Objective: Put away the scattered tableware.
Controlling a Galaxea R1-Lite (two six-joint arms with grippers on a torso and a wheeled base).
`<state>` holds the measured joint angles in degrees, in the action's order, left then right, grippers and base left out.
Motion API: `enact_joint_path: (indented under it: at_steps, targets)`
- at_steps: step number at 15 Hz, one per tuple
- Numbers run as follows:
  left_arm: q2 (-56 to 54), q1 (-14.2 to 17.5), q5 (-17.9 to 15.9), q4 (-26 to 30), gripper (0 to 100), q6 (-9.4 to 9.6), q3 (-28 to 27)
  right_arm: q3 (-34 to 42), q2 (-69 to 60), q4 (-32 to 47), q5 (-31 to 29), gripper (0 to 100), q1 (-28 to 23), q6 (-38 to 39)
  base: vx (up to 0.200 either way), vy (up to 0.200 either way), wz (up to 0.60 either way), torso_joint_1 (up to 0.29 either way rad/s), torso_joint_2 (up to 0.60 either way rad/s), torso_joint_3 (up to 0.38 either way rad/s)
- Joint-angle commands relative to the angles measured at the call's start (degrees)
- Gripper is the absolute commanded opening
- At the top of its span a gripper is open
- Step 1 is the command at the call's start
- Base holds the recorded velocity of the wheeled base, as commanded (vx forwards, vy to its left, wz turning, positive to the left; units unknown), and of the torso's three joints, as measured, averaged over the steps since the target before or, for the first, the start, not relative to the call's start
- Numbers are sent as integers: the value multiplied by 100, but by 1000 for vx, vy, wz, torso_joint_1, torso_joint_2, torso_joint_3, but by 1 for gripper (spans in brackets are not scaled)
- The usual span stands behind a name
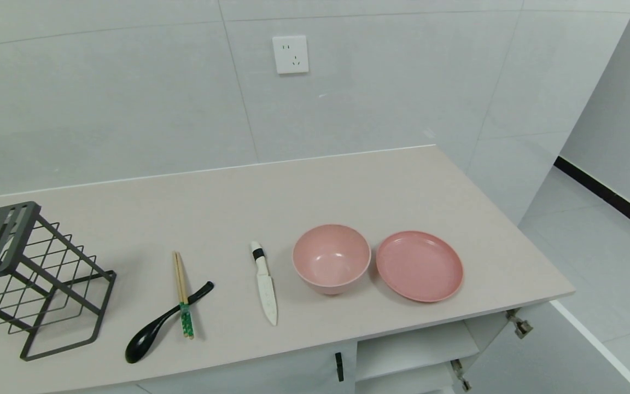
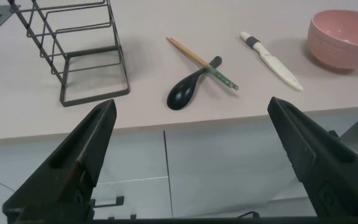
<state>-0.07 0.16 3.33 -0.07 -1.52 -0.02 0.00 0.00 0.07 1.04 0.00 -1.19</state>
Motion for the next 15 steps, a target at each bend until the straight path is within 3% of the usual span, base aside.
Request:
enact_joint_path:
  at_steps: [1, 6, 8, 10, 15]
  targets:
    - [7, 2, 1, -1, 100, 3, 2, 0, 0, 1, -7, 100, 0, -4, 0, 0, 0, 0, 0, 0]
    - [7, 2, 1, -1, 100, -15, 2, 0, 0, -34, -33, 100, -9, 49, 0, 0, 0, 0, 0, 0]
    - [7, 2, 1, -10, 100, -50, 2, 0, 9, -746, -42, 100, 0, 40, 0, 0, 0, 0, 0, 0]
    - [7, 2, 1, -1, 100, 3, 2, 0, 26, -860, 11, 100, 0, 14, 0, 0, 0, 0, 0, 0]
    - [7, 2, -8, -10, 100, -23, 2, -1099, 1556, -543, 766, 100, 114, 23, 0, 0, 0, 0, 0, 0]
